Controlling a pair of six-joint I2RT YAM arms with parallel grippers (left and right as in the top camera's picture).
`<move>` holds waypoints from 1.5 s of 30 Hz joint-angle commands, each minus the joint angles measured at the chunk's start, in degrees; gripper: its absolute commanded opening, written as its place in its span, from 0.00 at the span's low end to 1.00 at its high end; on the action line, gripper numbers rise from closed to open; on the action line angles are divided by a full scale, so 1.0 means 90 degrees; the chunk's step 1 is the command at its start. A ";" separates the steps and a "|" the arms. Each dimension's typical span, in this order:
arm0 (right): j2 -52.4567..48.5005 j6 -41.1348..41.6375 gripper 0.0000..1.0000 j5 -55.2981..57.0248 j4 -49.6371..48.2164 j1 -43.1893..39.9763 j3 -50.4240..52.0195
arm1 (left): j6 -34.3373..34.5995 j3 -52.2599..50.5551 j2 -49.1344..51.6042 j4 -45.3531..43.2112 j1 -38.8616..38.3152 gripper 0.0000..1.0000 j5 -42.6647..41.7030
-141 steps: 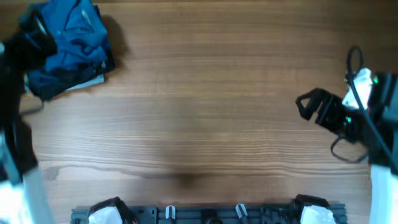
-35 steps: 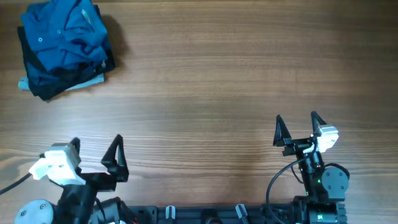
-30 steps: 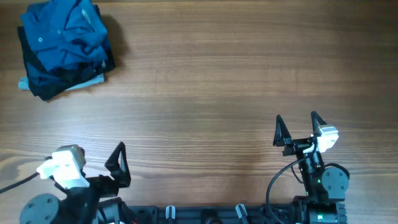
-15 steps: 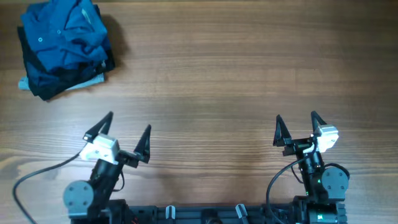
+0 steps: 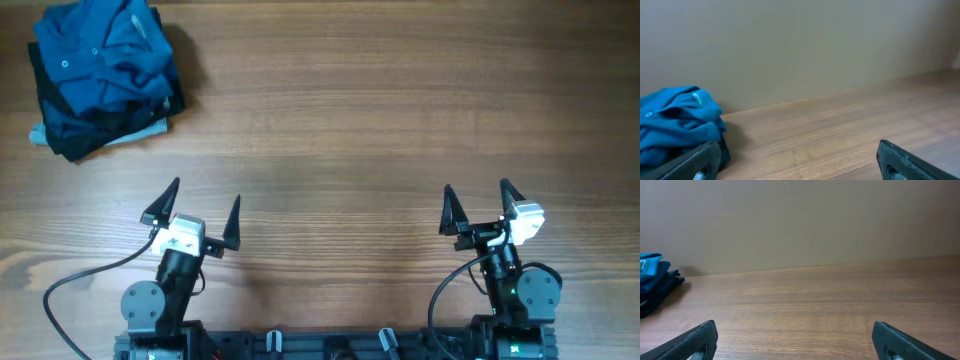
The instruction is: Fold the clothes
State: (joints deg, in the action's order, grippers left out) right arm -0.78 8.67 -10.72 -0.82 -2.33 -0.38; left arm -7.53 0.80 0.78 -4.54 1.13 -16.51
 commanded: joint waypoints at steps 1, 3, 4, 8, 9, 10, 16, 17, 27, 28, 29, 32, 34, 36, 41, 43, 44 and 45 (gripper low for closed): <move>0.0056 -0.0112 1.00 -0.0107 -0.0015 0.0024 0.0010 | -0.0119 -0.0053 -0.0070 0.0449 -0.0032 1.00 0.0646; 0.0056 -0.0112 1.00 -0.0107 -0.0012 0.0024 0.0010 | -0.0114 -0.0053 -0.0070 0.0631 -0.0032 1.00 0.0869; 0.0056 -0.0112 1.00 -0.0107 -0.0012 0.0024 0.0010 | 0.0075 -0.0053 -0.0070 0.0852 -0.0032 1.00 0.1052; 0.0056 -0.0112 1.00 -0.0107 -0.0012 0.0024 0.0010 | 0.0432 -0.0053 -0.0070 0.0952 -0.0029 1.00 0.1256; 0.0056 -0.0112 0.99 -0.0107 -0.0012 0.0024 0.0010 | 0.0435 -0.0053 -0.0070 0.0942 -0.0032 1.00 0.1251; 0.0056 -0.0114 1.00 -0.0107 -0.0012 0.0024 0.0010 | 0.0435 -0.0053 -0.0068 0.0942 -0.0032 1.00 0.1251; 0.0056 -0.0114 1.00 -0.0107 -0.0012 0.0024 0.0010 | 0.0435 -0.0053 -0.0068 0.0942 -0.0032 1.00 0.1251; 0.0056 -0.0112 1.00 -0.0107 -0.0012 0.0024 0.0010 | 0.0435 -0.0053 -0.0068 0.0942 -0.0032 1.00 0.1251; 0.0056 -0.0112 1.00 -0.0107 -0.0012 0.0024 0.0010 | 0.0435 -0.0053 -0.0068 0.0942 -0.0032 1.00 0.1251; 0.0056 -0.0112 1.00 -0.0107 -0.0012 0.0024 0.0010 | 0.0435 -0.0053 -0.0068 0.0942 -0.0032 1.00 0.1251; 0.0056 -0.0112 1.00 -0.0107 -0.0012 0.0024 0.0010 | 0.0435 -0.0053 -0.0068 0.0942 -0.0032 1.00 0.1251; 0.0056 -0.0114 1.00 -0.0107 -0.0012 0.0024 0.0010 | 0.0435 -0.0053 -0.0068 0.0942 -0.0032 1.00 0.1251; 0.0056 -0.0112 1.00 -0.0107 -0.0012 0.0024 0.0010 | 0.0432 -0.0053 -0.0068 0.0942 -0.0032 1.00 0.1251; 0.0056 -0.0112 1.00 -0.0107 -0.0012 0.0024 0.0010 | 0.0432 -0.0053 -0.0068 0.0942 -0.0032 1.00 0.1251; 0.0056 -0.0109 1.00 -0.0107 -0.0015 0.0024 0.0010 | 0.0435 -0.0053 -0.0068 0.0942 -0.0032 1.00 0.1251; 0.0056 -0.0112 1.00 -0.0107 -0.0015 0.0024 0.0010 | 0.0435 -0.0053 -0.0068 0.0942 -0.0032 1.00 0.1251; 0.0056 -0.0112 1.00 -0.0107 -0.0012 0.0024 0.0010 | 0.0435 -0.0053 -0.0068 0.0942 -0.0032 1.00 0.1251; 0.0056 -0.0114 1.00 -0.0107 -0.0012 0.0024 0.0010 | 0.0435 -0.0053 -0.0068 0.0942 -0.0032 1.00 0.1251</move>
